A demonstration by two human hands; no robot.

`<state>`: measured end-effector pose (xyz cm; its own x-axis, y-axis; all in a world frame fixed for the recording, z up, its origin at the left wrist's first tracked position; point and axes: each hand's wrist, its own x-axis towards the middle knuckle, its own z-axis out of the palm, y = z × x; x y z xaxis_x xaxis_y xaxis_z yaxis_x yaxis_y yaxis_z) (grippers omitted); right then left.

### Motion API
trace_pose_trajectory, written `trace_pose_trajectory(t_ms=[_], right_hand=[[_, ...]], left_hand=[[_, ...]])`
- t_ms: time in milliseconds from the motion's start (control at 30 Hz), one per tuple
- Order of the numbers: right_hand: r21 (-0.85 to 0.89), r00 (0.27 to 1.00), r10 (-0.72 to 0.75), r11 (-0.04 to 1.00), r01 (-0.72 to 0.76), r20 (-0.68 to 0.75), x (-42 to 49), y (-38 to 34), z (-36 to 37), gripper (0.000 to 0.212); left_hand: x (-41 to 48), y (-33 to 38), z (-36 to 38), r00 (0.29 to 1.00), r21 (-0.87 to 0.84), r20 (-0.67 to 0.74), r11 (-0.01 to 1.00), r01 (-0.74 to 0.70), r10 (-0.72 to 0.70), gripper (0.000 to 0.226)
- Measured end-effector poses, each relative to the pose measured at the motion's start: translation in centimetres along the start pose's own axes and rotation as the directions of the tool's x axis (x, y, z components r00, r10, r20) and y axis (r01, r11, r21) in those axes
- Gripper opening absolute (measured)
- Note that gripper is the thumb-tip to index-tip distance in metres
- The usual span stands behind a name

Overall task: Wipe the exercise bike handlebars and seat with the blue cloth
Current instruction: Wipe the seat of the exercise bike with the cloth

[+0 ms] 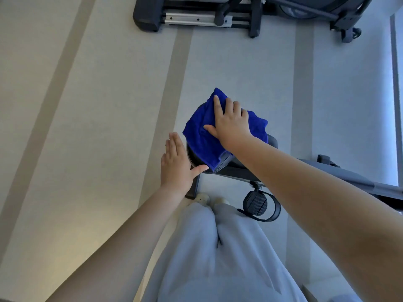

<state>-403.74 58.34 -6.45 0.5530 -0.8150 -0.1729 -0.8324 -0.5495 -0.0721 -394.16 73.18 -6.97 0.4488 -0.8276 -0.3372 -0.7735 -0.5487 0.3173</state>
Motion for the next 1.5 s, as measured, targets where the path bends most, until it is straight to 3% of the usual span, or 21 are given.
trace_pose_trajectory(t_ms=[133, 333, 467, 600, 700, 800, 867, 967, 1133, 1233, 1333, 1500], right_hand=[[-0.054, 0.996, -0.084, 0.995, 0.085, 0.005, 1.6, -3.1, -0.8, 0.077], [0.058, 0.992, -0.124, 0.991, 0.124, -0.012, 0.6, -1.2, -0.7, 0.072], [0.172, 1.0, -0.012, 0.985, 0.01, 0.01, -2.0, 3.6, 0.0, 0.073], [0.137, 0.999, 0.036, 0.99, -0.039, 0.027, -4.0, 6.6, 0.7, 0.066], [0.13, 1.0, 0.022, 0.991, -0.022, 0.008, -4.2, 6.1, 0.7, 0.067], [0.338, 0.999, 0.01, 0.941, -0.024, 0.042, -4.7, 7.0, -0.2, 0.073], [0.526, 0.994, 0.053, 0.846, -0.094, 0.092, -5.6, 8.5, -1.1, 0.071], [0.611, 0.985, 0.101, 0.774, -0.165, 0.139, -7.6, 10.9, -1.7, 0.057], [0.665, 0.978, 0.137, 0.717, -0.208, 0.158, -9.1, 11.9, -1.8, 0.056], [0.629, 0.98, 0.155, 0.752, -0.197, 0.121, -9.0, 11.4, -1.6, 0.055], [0.561, 0.977, 0.195, 0.801, -0.211, 0.089, -8.9, 10.7, -1.7, 0.055], [0.482, 0.978, 0.209, 0.857, -0.18, -0.006, -9.1, 9.7, -1.5, 0.048]], left_hand=[[0.4, 0.3, -0.3, 0.999, 0.003, 0.039, 0.999, 0.032, -0.032, 0.122], [0.5, 0.5, -0.5, 0.993, -0.001, 0.096, 0.998, 0.063, -0.063, 0.119], [0.7, 0.7, -1.0, 0.995, 0.069, 0.097, 0.998, -0.012, 0.005, 0.118], [1.0, 1.7, -2.6, 0.988, 0.153, 0.106, 0.98, -0.129, 0.114, 0.122], [1.6, 3.9, -4.0, 0.908, 0.13, 0.16, 0.903, -0.409, 0.388, 0.118], [2.5, 6.0, -3.7, 0.803, 0.188, 0.212, 0.783, -0.593, 0.557, 0.087], [3.2, 6.6, -3.3, 0.803, 0.225, 0.167, 0.771, -0.596, 0.572, 0.071], [4.5, 7.5, -3.3, 0.788, 0.289, 0.071, 0.744, -0.603, 0.611, 0.067], [7.1, 10.0, -3.9, 0.751, 0.444, 0.176, 0.629, -0.638, 0.637, 0.081], [8.3, 11.6, -3.1, 0.676, 0.4, 0.273, 0.558, -0.727, 0.685, 0.087], [9.0, 12.2, -2.0, 0.639, 0.328, 0.375, 0.549, -0.769, 0.672, 0.076], [8.8, 11.4, -2.2, 0.645, 0.293, 0.245, 0.579, -0.761, 0.724, 0.049]])
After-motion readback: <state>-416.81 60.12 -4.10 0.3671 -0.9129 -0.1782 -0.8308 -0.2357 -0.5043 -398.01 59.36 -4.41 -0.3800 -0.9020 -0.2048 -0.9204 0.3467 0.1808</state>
